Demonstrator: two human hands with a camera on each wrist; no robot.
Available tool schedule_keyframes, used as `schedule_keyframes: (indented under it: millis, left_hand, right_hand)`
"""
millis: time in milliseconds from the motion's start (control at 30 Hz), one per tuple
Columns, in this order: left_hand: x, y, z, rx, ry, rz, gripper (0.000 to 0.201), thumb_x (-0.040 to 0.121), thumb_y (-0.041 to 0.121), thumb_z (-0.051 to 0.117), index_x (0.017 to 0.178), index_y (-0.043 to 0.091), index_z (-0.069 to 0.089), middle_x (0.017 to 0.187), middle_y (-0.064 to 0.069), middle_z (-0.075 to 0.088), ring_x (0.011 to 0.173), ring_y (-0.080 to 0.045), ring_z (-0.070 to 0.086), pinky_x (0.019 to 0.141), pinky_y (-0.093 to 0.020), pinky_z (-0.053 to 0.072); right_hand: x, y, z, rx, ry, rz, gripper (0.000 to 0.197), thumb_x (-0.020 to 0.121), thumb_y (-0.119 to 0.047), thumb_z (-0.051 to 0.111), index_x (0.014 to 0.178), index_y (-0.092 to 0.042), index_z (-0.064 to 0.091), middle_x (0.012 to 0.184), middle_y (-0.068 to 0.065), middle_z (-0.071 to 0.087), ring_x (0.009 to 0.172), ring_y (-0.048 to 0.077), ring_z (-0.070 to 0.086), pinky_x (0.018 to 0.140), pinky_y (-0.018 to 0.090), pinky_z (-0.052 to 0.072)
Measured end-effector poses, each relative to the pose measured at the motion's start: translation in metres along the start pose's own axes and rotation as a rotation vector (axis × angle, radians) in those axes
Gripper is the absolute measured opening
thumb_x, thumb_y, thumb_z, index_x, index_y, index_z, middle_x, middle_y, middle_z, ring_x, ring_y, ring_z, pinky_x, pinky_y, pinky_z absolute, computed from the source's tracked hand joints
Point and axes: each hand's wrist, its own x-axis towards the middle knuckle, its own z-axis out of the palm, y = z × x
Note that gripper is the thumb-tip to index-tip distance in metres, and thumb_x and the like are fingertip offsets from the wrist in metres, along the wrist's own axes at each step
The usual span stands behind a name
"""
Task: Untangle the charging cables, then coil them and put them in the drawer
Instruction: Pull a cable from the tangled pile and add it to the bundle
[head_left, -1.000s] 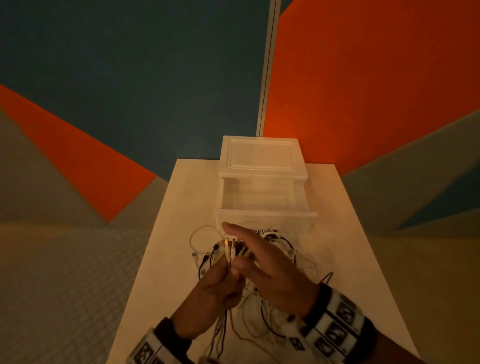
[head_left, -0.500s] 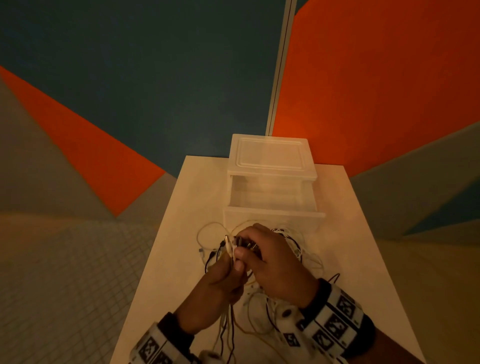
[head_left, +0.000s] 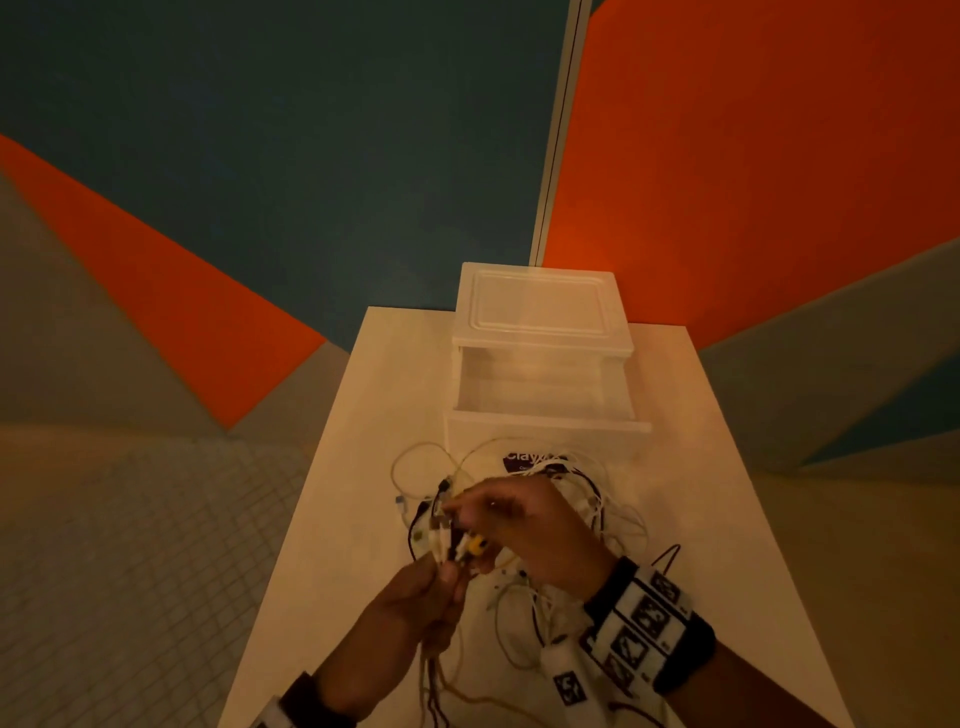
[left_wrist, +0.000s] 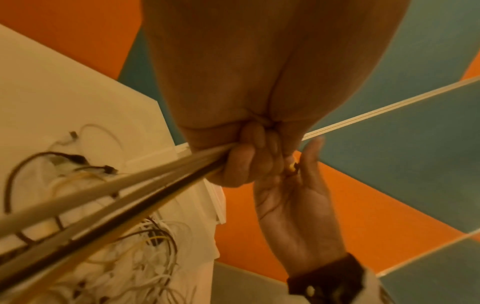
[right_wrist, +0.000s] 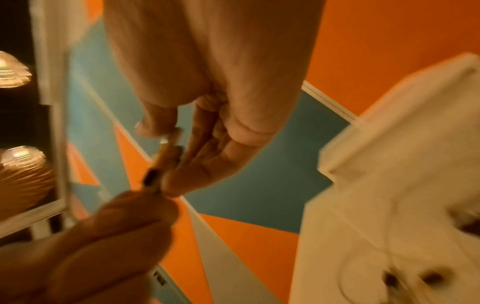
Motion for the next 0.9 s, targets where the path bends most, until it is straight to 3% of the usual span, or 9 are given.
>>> schedule_keyframes:
  millis: [67,167,300,367,500,600,667,733,900]
  left_hand:
    - [-0.002,-0.007,-0.014,-0.046,0.057,-0.079,0.029,0.081,0.027,0.054,0.078,-0.002,0.047,0.054,-0.007,0.04,0.036,-0.012,0.035,0.038,-0.02,0.033]
    - [-0.003,-0.008,-0.032,-0.155,0.172,-0.138,0.026,0.073,0.025,0.048,0.072,-0.001,0.043,0.045,-0.006,0.035,0.025,-0.01,0.031,0.03,-0.015,0.028]
    - [-0.009,-0.005,-0.046,-0.24,0.268,-0.169,0.025,0.069,0.024,0.047,0.067,0.0,0.043,0.044,-0.003,0.03,0.024,-0.009,0.023,0.031,-0.011,0.023]
    - [-0.009,-0.005,-0.052,-0.252,0.281,-0.167,0.025,0.07,0.024,0.048,0.067,-0.001,0.043,0.046,-0.004,0.03,0.025,-0.009,0.024,0.031,-0.012,0.023]
    - [-0.005,-0.009,-0.064,-0.286,0.31,-0.175,0.024,0.072,0.021,0.051,0.068,-0.002,0.044,0.047,-0.004,0.031,0.024,-0.01,0.024,0.031,-0.013,0.024]
    - [0.004,-0.015,-0.074,-0.269,0.378,-0.219,0.032,0.099,0.009,0.048,0.069,-0.002,0.043,0.047,-0.003,0.031,0.025,-0.009,0.024,0.031,-0.012,0.024]
    - [0.008,-0.017,-0.079,-0.24,0.438,-0.246,0.038,0.105,0.011,0.032,0.071,-0.002,0.043,0.042,-0.003,0.033,0.022,-0.01,0.024,0.03,-0.011,0.024]
    - [0.011,-0.013,-0.079,-0.249,0.499,-0.226,0.033,0.104,0.013,0.035,0.079,-0.003,0.048,0.041,-0.004,0.036,0.024,-0.01,0.026,0.031,-0.012,0.024]
    - [0.014,0.004,-0.064,-0.224,0.512,-0.095,0.019,0.102,0.017,0.047,0.089,0.007,0.057,0.059,-0.003,0.038,0.044,-0.012,0.028,0.043,-0.024,0.025]
  right_hand:
    - [0.013,0.033,-0.006,-0.01,0.086,0.132,0.023,0.101,-0.018,0.051,0.093,-0.007,0.07,0.081,0.014,0.066,0.061,0.025,0.063,0.054,0.033,0.055]
    - [0.035,0.094,-0.006,-0.435,0.072,0.229,0.017,0.09,-0.007,0.055,0.077,-0.012,0.065,0.073,0.008,0.065,0.063,0.021,0.063,0.064,0.044,0.056]
    - [0.059,0.153,0.028,-0.87,-0.025,0.338,0.015,0.092,-0.019,0.051,0.081,-0.014,0.061,0.084,0.01,0.065,0.087,0.027,0.062,0.075,0.035,0.049]
    - [0.073,0.168,0.048,-0.933,-0.031,0.331,0.018,0.096,-0.025,0.048,0.091,-0.011,0.059,0.092,0.012,0.061,0.092,0.029,0.058,0.082,0.039,0.047]
    - [0.096,0.201,0.073,-1.211,-0.133,0.374,0.044,0.101,-0.029,0.042,0.137,-0.004,0.041,0.137,0.016,0.048,0.125,0.033,0.049,0.1,0.043,0.042]
    - [0.097,0.218,0.078,-1.373,-0.128,0.407,0.046,0.103,-0.017,0.035,0.146,-0.001,0.029,0.141,0.018,0.046,0.124,0.035,0.052,0.099,0.046,0.045]
    - [0.095,0.216,0.077,-1.356,-0.157,0.394,0.046,0.101,-0.013,0.033,0.146,-0.003,0.029,0.139,0.018,0.049,0.122,0.035,0.053,0.098,0.045,0.044]
    - [0.09,0.202,0.073,-1.183,-0.097,0.363,0.037,0.101,-0.019,0.037,0.137,-0.011,0.041,0.128,0.013,0.058,0.115,0.032,0.057,0.092,0.04,0.046]
    - [0.061,0.141,0.051,-0.634,0.251,0.084,0.021,0.102,-0.04,0.037,0.096,-0.03,0.054,0.068,-0.003,0.062,0.061,0.011,0.058,0.06,0.037,0.046]
